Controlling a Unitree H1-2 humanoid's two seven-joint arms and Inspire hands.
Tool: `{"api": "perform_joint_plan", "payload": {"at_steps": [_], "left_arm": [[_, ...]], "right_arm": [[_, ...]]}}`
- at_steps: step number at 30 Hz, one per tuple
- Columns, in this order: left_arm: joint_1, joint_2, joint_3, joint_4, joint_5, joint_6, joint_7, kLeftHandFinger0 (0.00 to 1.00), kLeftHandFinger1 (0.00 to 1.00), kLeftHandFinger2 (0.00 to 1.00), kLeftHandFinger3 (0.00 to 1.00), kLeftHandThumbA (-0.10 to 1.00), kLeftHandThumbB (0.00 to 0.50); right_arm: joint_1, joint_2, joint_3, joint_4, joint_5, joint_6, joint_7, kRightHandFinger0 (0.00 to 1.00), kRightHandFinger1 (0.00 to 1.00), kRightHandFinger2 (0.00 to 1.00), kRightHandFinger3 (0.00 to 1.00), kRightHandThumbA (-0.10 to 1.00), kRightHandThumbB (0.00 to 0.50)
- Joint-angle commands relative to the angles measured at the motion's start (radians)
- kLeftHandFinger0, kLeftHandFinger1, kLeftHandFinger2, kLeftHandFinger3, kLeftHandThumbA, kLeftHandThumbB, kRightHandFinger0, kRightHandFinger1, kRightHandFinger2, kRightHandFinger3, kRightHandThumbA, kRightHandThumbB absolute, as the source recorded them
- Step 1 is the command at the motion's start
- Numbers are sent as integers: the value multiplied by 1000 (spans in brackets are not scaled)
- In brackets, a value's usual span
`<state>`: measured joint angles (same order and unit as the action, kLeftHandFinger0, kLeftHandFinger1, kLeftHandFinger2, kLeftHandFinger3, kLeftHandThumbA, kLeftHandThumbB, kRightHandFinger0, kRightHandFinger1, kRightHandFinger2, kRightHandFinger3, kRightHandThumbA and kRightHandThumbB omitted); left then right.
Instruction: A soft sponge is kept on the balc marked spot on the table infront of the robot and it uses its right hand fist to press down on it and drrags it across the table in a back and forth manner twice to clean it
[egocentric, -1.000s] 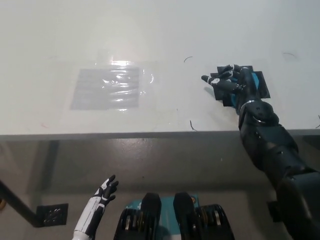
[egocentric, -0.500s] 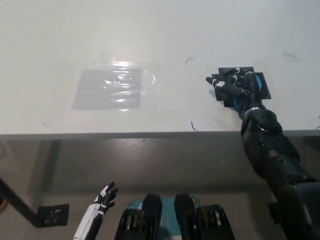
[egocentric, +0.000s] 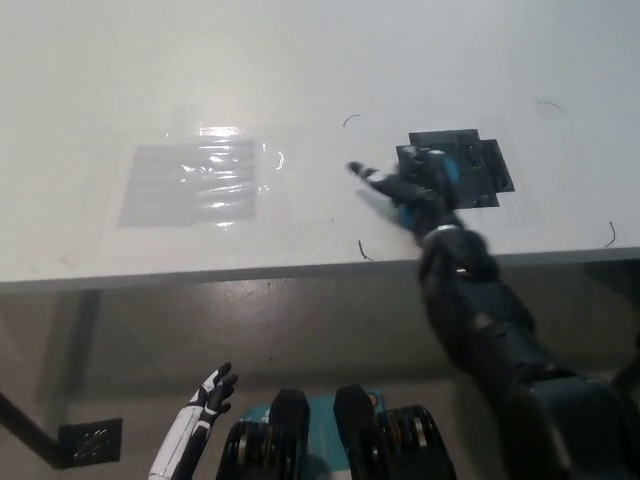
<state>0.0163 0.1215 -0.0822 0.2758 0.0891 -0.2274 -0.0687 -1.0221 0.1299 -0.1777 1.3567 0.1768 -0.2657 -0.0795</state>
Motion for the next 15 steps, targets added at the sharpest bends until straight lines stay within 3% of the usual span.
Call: {"api": "perform_joint_plan", "payload": {"at_steps": [1,11,15], "left_arm": [[-6,10,-2,-34,15,-32,0,1000,1000,1000,1000,1000,7],[-6,12,-3,-33,16,-28,-4,1000,1000,1000,1000,1000,49],[-7,10,-1,-34,14,-30,-4,1000,1000,992,1000,1000,10]], "right_arm": [[-12,135,48,20,-31,41,67,0,0,0,0,1000,130],[-23,187,62,5,-21,27,100,0,0,0,0,1000,89],[-18,156,71,8,-31,27,98,0,0,76,17,1000,116]]}}
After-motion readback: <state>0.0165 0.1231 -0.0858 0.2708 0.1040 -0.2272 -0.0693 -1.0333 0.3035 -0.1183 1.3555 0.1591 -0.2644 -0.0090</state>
